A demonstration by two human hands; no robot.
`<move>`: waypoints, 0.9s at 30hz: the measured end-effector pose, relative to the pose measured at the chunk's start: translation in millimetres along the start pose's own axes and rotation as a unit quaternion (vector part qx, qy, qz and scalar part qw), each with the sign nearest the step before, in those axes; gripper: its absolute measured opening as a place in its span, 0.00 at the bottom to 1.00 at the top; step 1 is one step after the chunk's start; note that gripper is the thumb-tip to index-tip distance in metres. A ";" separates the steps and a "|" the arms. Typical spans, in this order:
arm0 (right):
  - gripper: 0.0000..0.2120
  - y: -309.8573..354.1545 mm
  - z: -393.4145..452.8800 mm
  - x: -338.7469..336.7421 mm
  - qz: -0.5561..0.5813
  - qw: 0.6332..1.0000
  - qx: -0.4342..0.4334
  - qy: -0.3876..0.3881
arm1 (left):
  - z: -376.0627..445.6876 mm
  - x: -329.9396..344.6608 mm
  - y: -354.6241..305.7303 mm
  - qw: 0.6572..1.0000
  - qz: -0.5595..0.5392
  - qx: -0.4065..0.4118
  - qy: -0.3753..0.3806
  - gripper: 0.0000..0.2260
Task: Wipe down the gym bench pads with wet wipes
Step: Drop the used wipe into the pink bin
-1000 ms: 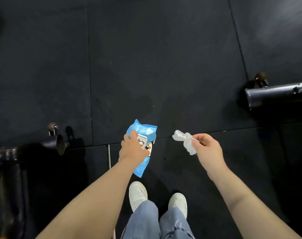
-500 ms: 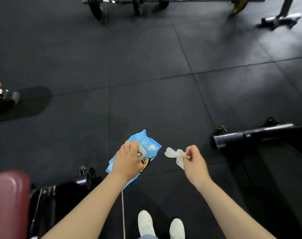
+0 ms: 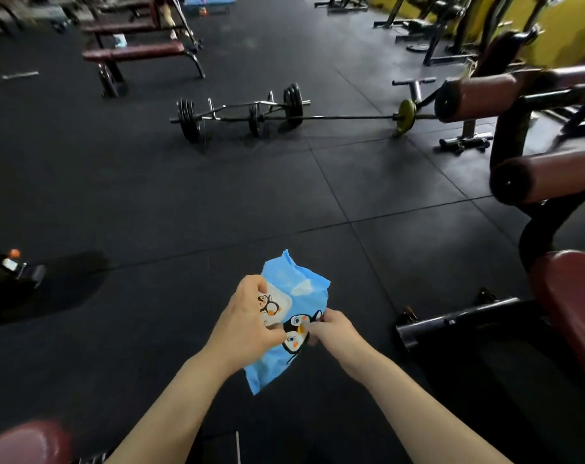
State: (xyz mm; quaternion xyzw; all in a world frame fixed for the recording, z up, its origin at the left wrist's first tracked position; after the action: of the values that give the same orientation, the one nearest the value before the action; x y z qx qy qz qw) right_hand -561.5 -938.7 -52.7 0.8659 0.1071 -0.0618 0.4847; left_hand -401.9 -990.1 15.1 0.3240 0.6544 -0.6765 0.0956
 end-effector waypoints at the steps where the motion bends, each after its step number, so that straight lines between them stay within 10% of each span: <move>1: 0.09 11.5 -4.9 0.6 0.026 0.999 -0.021 0.005 | 2.3 -1.5 -2.6 1.000 -0.023 -0.007 0.007 0.26; 27: 0.08 144.2 282.0 -195.2 0.050 0.996 -0.032 -0.062 | 370.8 7.8 -20.3 0.992 -0.059 -0.102 -0.043 0.13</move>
State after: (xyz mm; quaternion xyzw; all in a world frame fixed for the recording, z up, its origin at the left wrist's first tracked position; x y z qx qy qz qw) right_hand -716.3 -1276.8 -39.8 0.8489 0.0351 -0.0876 0.5200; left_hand -535.4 -1336.5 2.8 0.2437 0.7334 -0.6239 0.1163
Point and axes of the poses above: each hand's wrist, its own z-axis towards the middle knuckle, its own x-axis out of the palm, y = z × x, the point moved 9 cm from there along z, towards the middle knuckle, and after that the axes turned 9 degrees about -z, right-handed, at the moved point
